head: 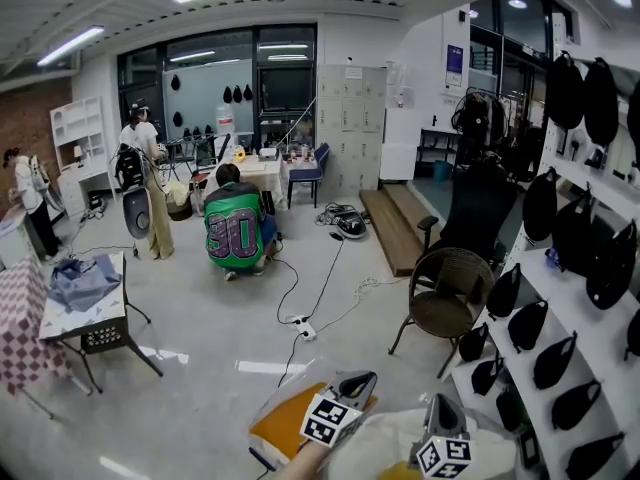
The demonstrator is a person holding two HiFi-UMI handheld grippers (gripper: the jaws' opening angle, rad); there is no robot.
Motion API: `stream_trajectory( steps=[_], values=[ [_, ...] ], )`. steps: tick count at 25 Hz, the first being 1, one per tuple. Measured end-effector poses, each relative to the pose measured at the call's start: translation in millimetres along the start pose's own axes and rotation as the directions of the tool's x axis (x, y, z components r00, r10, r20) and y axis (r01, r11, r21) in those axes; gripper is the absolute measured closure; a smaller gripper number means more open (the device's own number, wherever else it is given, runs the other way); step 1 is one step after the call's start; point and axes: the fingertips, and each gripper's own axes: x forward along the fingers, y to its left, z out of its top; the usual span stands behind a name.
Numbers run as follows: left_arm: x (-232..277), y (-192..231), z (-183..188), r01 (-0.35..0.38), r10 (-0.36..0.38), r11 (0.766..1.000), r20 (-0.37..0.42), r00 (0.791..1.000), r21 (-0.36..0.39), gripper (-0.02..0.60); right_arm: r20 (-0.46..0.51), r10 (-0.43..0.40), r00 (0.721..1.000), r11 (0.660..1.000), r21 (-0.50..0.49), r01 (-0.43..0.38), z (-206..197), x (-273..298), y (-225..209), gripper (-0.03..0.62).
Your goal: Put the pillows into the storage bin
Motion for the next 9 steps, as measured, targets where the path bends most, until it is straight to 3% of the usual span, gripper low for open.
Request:
stream_trajectory(
  steps=[9],
  values=[
    [1.5, 5.8, -5.1, -0.006, 0.006, 1.0, -0.013, 1.0, -0.017, 0.56, -0.011, -0.002, 1.0, 1.0, -0.004, 0.002, 1.3, 5.7, -2.0, 0.592]
  ],
)
